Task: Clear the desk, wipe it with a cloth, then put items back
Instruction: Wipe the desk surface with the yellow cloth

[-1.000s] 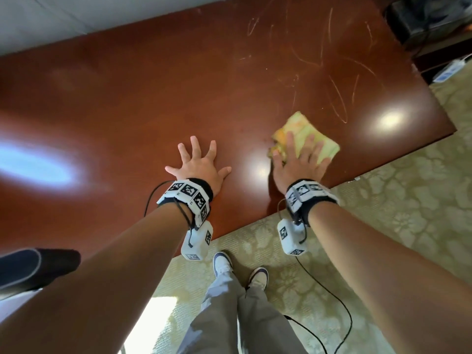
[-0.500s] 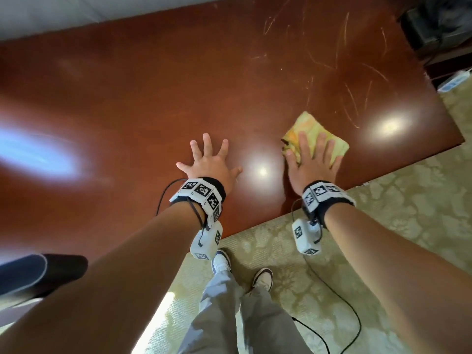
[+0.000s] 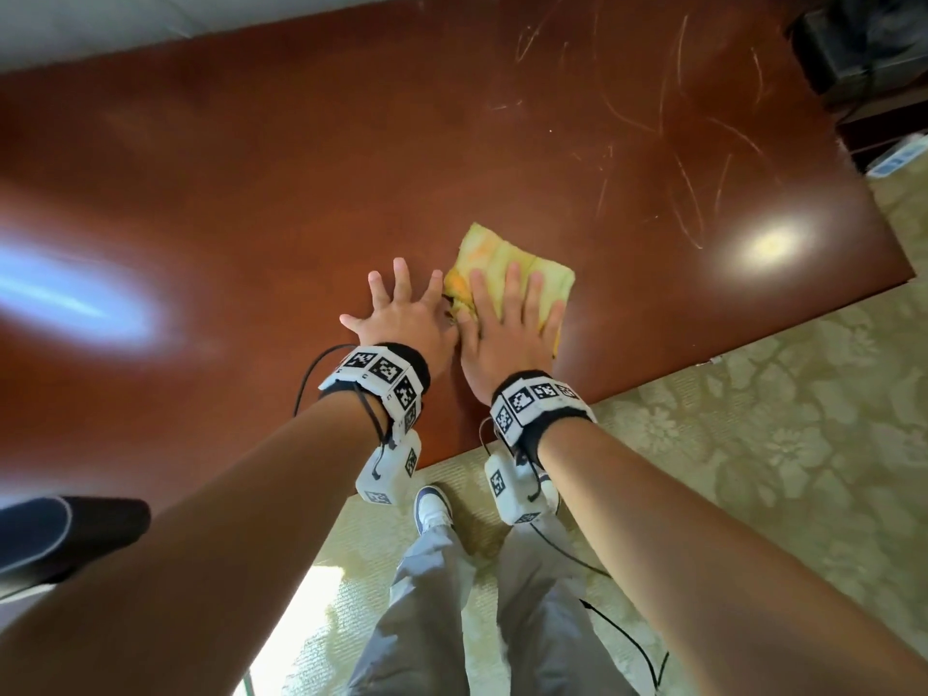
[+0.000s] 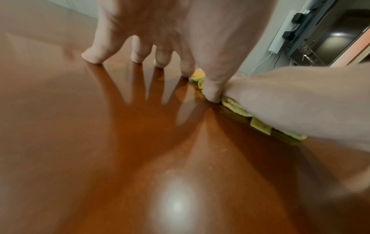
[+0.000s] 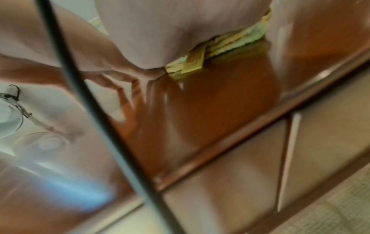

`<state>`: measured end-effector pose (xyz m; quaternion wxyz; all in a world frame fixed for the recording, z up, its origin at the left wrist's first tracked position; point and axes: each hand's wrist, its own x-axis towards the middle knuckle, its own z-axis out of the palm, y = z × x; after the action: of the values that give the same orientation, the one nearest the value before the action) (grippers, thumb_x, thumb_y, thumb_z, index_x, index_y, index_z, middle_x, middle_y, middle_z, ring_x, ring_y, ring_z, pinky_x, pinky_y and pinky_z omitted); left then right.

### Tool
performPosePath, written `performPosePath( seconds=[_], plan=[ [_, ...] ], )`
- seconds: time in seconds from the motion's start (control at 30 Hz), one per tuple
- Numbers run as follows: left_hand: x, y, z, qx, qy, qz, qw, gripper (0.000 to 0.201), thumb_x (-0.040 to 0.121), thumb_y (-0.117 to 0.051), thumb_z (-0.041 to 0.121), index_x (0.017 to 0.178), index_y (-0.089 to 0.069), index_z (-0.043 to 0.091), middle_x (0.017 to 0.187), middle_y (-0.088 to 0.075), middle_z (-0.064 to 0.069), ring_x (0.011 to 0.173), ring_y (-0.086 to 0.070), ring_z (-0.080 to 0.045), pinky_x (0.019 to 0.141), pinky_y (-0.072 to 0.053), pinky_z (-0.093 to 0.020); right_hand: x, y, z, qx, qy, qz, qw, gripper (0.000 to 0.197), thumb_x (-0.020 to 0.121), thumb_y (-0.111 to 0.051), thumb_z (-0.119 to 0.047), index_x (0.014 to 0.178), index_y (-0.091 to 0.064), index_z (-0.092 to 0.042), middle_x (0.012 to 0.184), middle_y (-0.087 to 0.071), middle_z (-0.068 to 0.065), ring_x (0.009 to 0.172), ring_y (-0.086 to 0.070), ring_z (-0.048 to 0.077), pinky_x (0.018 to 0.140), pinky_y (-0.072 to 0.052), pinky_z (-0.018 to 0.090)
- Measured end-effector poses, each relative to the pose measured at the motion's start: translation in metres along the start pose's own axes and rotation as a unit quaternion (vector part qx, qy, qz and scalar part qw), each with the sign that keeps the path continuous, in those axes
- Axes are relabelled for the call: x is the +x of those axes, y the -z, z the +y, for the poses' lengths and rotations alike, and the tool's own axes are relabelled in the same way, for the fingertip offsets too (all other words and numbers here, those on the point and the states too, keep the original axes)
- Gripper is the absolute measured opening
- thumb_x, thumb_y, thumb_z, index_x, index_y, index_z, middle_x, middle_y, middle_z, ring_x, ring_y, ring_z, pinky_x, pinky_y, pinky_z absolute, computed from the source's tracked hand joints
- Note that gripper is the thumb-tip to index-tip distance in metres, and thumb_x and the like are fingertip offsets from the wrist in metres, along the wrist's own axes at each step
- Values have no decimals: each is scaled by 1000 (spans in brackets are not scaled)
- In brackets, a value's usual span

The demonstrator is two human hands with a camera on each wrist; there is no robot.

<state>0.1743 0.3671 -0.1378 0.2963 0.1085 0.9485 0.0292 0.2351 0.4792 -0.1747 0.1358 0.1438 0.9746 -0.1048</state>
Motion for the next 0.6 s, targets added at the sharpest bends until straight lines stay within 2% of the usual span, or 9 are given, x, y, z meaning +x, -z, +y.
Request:
performPosePath(
  seconds=[0.17, 0.33, 0.43, 0.53, 0.6],
  plan=[
    [-2, -4, -1, 7, 3, 8, 1000, 75, 95, -32, 70, 157, 0, 41, 167, 15, 0, 153, 9, -32, 111, -21, -72, 9, 10, 32, 5, 4, -9, 1000, 59, 102, -11, -58, 157, 1, -42, 168, 12, 0, 153, 15, 24, 121, 9, 54],
    [-1, -2, -2, -6, 11, 11, 1000, 76, 93, -37, 70, 156, -3, 44, 167, 12, 3, 153, 7, -31, 112, -20, -71, 36, 34, 104, 9, -89, -18, 996, 62, 98, -1, -64, 156, 10, -43, 166, 20, 1, 152, 19, 26, 121, 9, 57],
    [0, -3, 0, -5, 15, 23, 1000, 75, 93, -36, 71, 156, -5, 44, 167, 10, 3, 153, 6, -31, 112, -21, -71, 52, 49, 135, 32, -152, -19, 988, 63, 99, -5, -63, 158, 7, -41, 167, 17, 3, 152, 18, 26, 120, 9, 57],
    [-1, -4, 3, -3, 25, 31, 999, 72, 94, -35, 70, 156, -8, 43, 167, 8, 2, 153, 4, -31, 112, -21, -71, 56, 52, 122, 60, -190, -24, 980, 65, 100, -7, -62, 158, 6, -38, 167, 16, 6, 152, 19, 29, 119, 10, 59],
    [0, -4, 5, -15, 33, 37, 999, 69, 96, -35, 67, 156, -11, 43, 167, 5, 2, 153, 3, -32, 112, -20, -72, 56, 51, 95, 76, -181, -30, 980, 64, 100, -7, -61, 158, 7, -37, 166, 17, 8, 151, 20, 32, 118, 12, 61]
  ],
)
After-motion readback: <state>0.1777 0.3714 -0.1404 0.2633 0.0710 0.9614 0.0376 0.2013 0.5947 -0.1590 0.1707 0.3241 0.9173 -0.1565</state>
